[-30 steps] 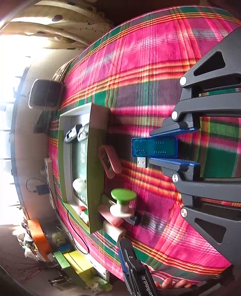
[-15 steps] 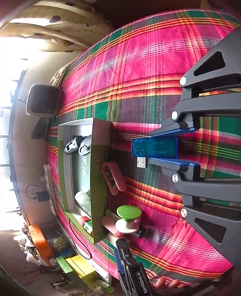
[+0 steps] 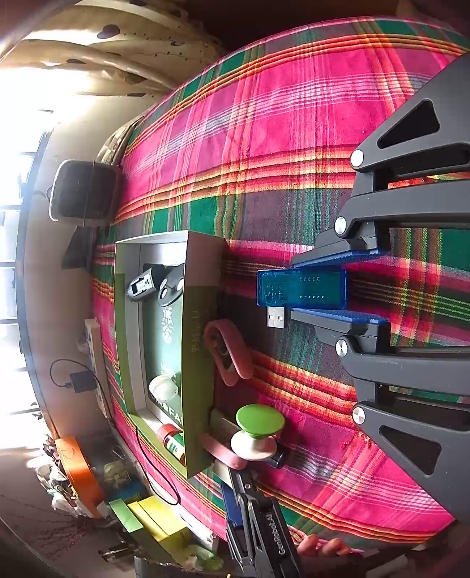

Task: Organize rigid objects
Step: 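Grasp the white charger with left gripper while right gripper grasps the blue USB stick, then carry the charger with left gripper while right gripper carries the USB stick over the box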

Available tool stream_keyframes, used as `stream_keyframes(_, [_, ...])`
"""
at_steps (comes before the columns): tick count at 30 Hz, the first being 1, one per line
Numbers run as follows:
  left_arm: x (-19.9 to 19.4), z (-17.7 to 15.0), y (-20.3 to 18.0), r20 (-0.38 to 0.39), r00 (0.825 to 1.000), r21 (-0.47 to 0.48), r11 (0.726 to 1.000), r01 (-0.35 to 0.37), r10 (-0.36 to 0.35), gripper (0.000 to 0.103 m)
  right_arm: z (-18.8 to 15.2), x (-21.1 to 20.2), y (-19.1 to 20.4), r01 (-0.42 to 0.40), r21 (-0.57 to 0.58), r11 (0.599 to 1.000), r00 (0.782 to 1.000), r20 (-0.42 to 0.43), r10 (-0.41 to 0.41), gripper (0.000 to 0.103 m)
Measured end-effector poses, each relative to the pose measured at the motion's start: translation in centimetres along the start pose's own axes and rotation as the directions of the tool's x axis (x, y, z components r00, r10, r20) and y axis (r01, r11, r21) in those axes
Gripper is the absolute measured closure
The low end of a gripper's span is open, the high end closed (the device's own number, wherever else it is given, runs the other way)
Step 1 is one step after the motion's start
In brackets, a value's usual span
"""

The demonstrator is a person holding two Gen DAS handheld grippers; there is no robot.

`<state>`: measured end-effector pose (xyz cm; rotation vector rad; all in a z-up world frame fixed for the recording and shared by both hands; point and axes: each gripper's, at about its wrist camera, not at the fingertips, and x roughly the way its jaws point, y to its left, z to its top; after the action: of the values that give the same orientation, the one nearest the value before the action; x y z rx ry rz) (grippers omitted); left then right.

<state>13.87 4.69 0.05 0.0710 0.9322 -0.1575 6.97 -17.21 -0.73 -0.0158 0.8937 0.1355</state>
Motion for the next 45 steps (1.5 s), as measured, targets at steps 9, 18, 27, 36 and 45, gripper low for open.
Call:
stream_keyframes(9, [0.0,0.0,0.9,0.016,1.000,-0.032,0.999,-0.013,0.013,0.054,0.2,0.2,-0.1,-0.008,-0.003,1.000,1.000,-0.001,0.008,0.080])
stream_keyframes(18, [-0.3,-0.3,1.8,0.027,0.999,-0.063,0.998,-0.019,0.021,0.071,0.2,0.2,-0.1,-0.008,-0.003,1.000,1.000,0.000,0.008,0.080])
stream_keyframes(27, [-0.4,-0.6,1.8,0.034,0.999,-0.064,0.998,-0.019,0.021,0.071,0.2,0.2,-0.1,-0.006,-0.005,1.000,1.000,-0.001,0.006,0.080])
stream_keyframes(36, [-0.6,-0.6,1.9,0.035,0.999,-0.068,0.998,-0.017,0.020,0.071,0.2,0.2,-0.1,-0.006,-0.005,1.000,1.000,-0.001,0.006,0.080])
stream_keyframes(45, [-0.8,-0.8,2.1,0.030,0.999,-0.069,0.998,-0.012,0.014,0.071,0.2,0.2,0.0,-0.009,-0.003,1.000,1.000,0.000,0.009,0.080])
